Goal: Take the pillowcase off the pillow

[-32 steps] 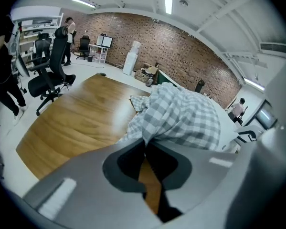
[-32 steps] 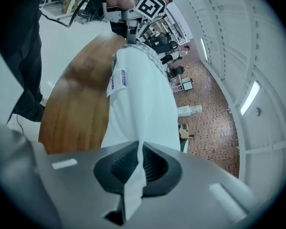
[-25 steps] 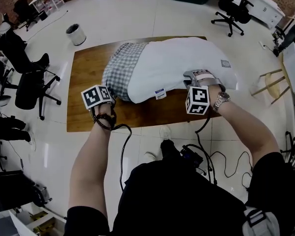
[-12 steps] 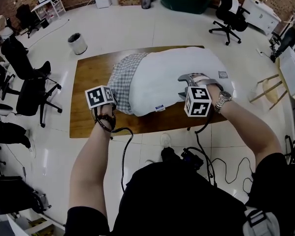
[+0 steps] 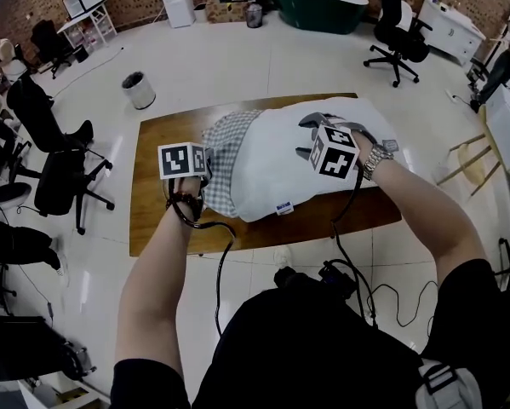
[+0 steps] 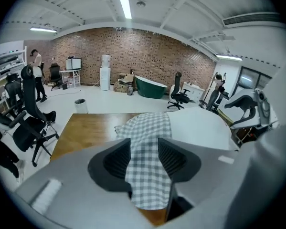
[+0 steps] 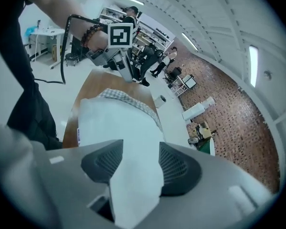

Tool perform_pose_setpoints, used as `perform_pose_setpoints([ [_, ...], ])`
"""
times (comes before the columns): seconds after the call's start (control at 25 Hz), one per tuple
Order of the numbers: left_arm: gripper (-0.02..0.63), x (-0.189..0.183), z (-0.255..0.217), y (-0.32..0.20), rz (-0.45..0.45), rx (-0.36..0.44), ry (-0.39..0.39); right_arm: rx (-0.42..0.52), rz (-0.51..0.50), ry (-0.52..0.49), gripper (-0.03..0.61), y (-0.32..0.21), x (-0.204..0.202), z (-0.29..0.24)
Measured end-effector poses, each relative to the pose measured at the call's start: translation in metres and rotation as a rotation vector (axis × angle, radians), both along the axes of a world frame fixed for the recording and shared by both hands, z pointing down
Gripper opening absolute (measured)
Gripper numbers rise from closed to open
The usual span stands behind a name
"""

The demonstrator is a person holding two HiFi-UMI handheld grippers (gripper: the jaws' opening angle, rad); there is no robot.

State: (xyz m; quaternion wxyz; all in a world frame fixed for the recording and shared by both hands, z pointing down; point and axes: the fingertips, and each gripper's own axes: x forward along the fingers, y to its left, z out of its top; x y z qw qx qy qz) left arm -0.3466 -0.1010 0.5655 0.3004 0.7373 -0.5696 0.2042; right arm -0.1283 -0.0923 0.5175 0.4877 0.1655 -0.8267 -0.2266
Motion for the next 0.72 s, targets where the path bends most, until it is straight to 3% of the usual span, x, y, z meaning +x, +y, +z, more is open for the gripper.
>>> perform_pose_setpoints([
  [0.2, 0.198, 0.030, -0.022, -0.053, 0.099, -0.020, 0.041, -0.097, 0.006, -0.044, 0.238, -0.049, -0.008, -0.006],
  [0.48, 0.244, 0.068, -0.024, -0.159, 0.198, -0.142, 0.045, -0.330, -0.013, -0.068, 0.319, -0.147, -0.005, 0.011],
  [0.72, 0.272, 0.079, -0.009, -0.233, 0.199, -0.270, 0.159, -0.469, -0.061, -0.044, 0.330, -0.196, -0.031, 0.018],
])
